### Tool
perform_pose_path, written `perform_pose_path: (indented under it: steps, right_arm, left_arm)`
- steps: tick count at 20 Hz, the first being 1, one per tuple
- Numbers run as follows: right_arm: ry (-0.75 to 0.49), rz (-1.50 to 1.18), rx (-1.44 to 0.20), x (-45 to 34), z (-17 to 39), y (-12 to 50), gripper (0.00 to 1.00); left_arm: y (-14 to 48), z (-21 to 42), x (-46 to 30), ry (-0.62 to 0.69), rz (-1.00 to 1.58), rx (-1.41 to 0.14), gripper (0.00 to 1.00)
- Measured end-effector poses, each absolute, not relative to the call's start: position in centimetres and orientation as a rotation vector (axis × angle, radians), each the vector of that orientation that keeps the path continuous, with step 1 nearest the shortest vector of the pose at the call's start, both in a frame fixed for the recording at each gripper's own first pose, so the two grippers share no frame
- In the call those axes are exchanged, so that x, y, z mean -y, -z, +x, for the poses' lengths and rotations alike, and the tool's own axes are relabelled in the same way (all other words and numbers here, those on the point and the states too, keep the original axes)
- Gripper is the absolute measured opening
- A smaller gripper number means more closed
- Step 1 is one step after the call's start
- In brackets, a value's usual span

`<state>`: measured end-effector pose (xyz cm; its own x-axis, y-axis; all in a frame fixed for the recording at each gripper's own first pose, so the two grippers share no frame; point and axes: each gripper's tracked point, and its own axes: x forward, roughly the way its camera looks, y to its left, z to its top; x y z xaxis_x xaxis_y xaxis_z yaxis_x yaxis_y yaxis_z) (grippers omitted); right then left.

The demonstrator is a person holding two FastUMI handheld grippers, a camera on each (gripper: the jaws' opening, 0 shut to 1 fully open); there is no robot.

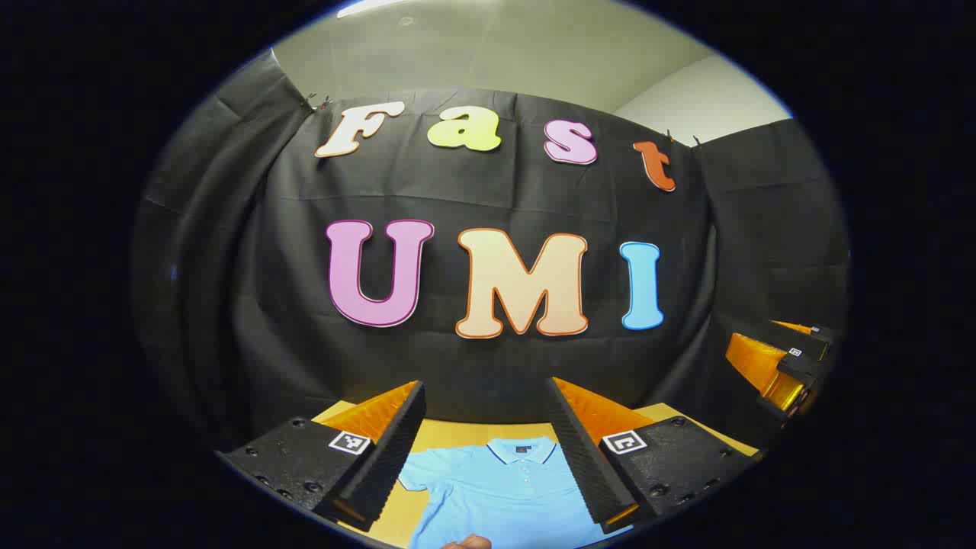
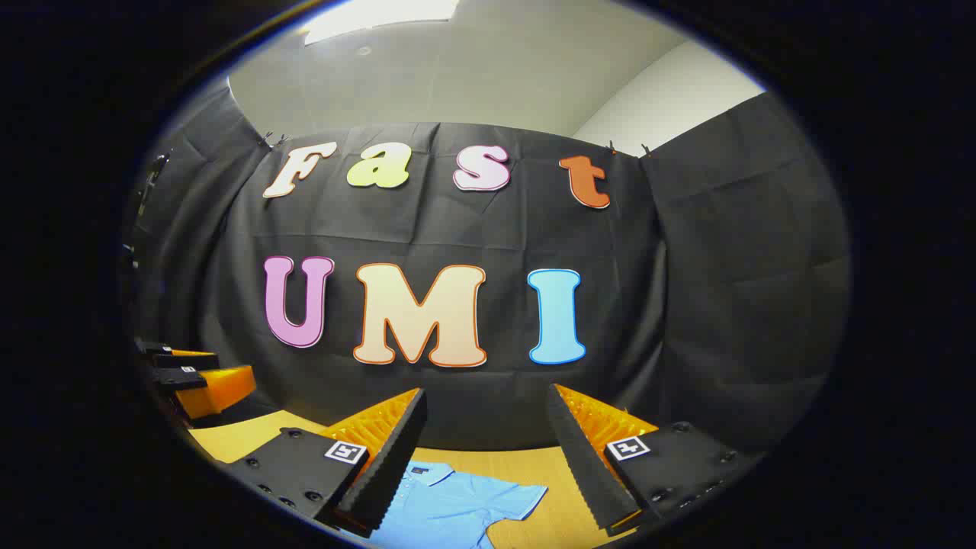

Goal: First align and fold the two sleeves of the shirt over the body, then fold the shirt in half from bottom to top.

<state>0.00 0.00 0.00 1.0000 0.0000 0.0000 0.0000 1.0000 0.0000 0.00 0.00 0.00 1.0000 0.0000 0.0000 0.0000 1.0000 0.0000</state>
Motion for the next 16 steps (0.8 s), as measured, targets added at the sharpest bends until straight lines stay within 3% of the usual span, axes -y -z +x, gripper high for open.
perform_pose_path:
  steps: [16]
  right_arm:
    - [0.017, -0.004, -0.015, 1.1, 0.8, 0.4, 0.98]
  left_arm:
    - [-0.6, 0.8, -0.1, 0.006, 0.018, 0.003, 0.94]
